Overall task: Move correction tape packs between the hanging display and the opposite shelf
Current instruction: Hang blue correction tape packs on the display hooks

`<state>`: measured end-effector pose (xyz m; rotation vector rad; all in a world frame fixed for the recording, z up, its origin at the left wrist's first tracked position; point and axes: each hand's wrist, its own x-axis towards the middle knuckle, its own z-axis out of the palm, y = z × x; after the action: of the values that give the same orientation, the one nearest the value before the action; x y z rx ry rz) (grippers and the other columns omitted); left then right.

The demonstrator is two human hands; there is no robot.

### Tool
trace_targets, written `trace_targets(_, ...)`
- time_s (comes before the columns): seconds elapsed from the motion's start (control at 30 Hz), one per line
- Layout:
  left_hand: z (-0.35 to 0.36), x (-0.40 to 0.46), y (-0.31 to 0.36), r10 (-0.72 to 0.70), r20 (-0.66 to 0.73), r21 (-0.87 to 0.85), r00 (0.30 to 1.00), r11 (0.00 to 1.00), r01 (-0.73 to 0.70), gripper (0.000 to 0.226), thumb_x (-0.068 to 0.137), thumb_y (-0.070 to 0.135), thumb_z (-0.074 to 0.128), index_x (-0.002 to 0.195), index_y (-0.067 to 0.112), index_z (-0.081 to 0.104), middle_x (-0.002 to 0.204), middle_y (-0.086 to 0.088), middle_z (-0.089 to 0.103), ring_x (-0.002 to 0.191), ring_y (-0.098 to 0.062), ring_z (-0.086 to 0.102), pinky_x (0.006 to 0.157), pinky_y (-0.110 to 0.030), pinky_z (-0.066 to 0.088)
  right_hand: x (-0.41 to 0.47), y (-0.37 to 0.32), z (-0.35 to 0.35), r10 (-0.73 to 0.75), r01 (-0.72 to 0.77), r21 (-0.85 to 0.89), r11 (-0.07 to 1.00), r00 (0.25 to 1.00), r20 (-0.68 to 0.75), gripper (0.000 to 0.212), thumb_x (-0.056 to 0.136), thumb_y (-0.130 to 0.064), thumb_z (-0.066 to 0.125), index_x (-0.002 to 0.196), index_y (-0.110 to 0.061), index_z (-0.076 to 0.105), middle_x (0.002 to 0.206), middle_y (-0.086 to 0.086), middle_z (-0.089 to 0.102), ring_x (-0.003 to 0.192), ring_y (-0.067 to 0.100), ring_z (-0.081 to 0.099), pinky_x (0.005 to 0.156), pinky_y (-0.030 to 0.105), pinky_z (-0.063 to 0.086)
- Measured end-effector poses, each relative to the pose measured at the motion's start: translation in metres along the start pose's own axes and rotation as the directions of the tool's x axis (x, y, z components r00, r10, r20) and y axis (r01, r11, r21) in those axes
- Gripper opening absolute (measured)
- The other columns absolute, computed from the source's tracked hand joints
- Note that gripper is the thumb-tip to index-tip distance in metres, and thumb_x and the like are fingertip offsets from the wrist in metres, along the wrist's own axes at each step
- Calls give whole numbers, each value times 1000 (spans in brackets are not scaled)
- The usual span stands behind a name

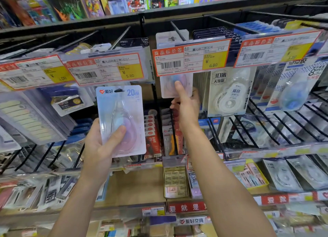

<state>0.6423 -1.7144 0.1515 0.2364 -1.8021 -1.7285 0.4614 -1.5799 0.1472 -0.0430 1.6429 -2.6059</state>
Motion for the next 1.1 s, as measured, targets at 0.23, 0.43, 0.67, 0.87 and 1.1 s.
trace_targets(0.23, 10, 7, -1, 16, 30, -4, 999, 1000, -16, 32, 84, 23, 66, 116, 20, 62, 102, 9, 73, 95, -12, 69, 78, -24, 57, 16, 5, 11, -46, 46, -21, 999, 999, -23, 13, 92, -32, 72, 93, -24, 62, 75, -1, 66, 59, 10, 59, 57, 28, 55)
trace_targets(0.43, 12, 9, -3, 14, 40, -20, 999, 1000, -14, 31, 84, 23, 65, 115, 21, 63, 101, 9, 72, 95, -12, 69, 78, -23, 56, 26, 10, 14, -18, 19, 19, 1000, 999, -49, 17, 90, -34, 74, 99, -21, 66, 67, -7, 66, 55, 8, 57, 54, 27, 54)
trace_targets(0.67, 11, 10, -2, 3, 37, -38, 999, 999, -2, 30, 84, 21, 65, 114, 23, 63, 102, 9, 73, 96, -13, 69, 78, -24, 56, 35, 10, 24, 74, -65, 126, 990, 995, -73, 21, 91, -32, 74, 102, -19, 60, 80, -1, 67, 58, 8, 58, 53, 22, 53)
trace_targets(0.87, 8, 9, 0, 6, 13, -28, 1000, 1000, -5, 31, 84, 21, 66, 115, 22, 63, 102, 6, 73, 96, -15, 69, 80, -26, 57, 45, 7, 29, 140, -123, 171, 978, 986, -92, 20, 91, -30, 72, 100, -19, 58, 88, 1, 66, 62, 8, 58, 56, 23, 55)
trace_targets(1.1, 7, 4, 0, -22, 23, -43, 999, 999, 23, 33, 84, 20, 66, 116, 21, 63, 105, 4, 73, 99, -18, 69, 82, -29, 57, 49, 7, 32, 170, -163, 161, 973, 985, -34, 24, 89, -37, 75, 96, -21, 58, 97, 1, 68, 74, 13, 62, 65, 25, 58)
